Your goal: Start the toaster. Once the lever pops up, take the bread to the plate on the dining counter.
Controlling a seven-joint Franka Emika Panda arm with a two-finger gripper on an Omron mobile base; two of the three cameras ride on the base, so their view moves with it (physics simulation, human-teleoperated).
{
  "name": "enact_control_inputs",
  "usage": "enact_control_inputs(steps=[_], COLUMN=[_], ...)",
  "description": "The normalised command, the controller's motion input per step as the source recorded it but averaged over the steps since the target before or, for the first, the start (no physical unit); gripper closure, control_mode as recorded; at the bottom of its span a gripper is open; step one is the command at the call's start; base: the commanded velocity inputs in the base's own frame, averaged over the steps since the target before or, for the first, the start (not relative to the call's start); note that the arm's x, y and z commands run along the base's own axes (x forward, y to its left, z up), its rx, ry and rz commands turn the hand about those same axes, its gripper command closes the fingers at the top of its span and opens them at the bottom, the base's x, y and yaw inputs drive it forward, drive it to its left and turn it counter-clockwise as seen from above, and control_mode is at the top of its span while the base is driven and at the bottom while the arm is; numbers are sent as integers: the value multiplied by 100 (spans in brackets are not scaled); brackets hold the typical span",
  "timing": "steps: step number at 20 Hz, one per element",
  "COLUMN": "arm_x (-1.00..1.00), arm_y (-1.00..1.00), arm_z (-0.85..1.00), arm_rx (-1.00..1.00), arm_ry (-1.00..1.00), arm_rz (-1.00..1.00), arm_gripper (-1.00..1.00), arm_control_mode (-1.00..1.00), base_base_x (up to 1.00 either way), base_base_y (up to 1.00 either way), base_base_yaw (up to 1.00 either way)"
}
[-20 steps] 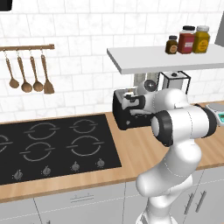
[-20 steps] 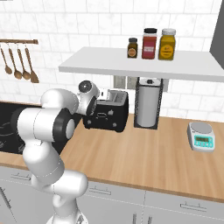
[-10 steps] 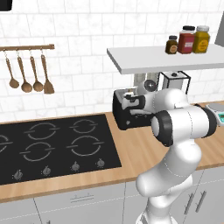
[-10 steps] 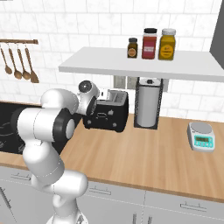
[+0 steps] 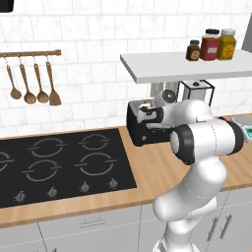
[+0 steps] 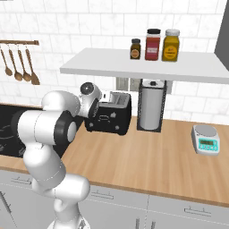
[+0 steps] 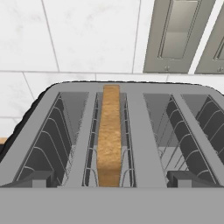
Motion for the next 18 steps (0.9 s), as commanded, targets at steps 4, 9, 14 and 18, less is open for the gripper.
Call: enact_control_inputs(steps=[4,9,14,18], arm_x=[0,0,0,0], arm_y=[0,0,0,0], arm_z=[0,0,0,0], arm_rx=[0,0,0,0], arm_ry=[0,0,0,0], arm_rz=[0,0,0,0], arm_gripper=[-100,-100,-100,-100], arm_control_mode=[-100,-100,-100,-100], base_base_x=[0,0,0,0], base_base_y=[0,0,0,0], base_base_yaw=[0,0,0,0])
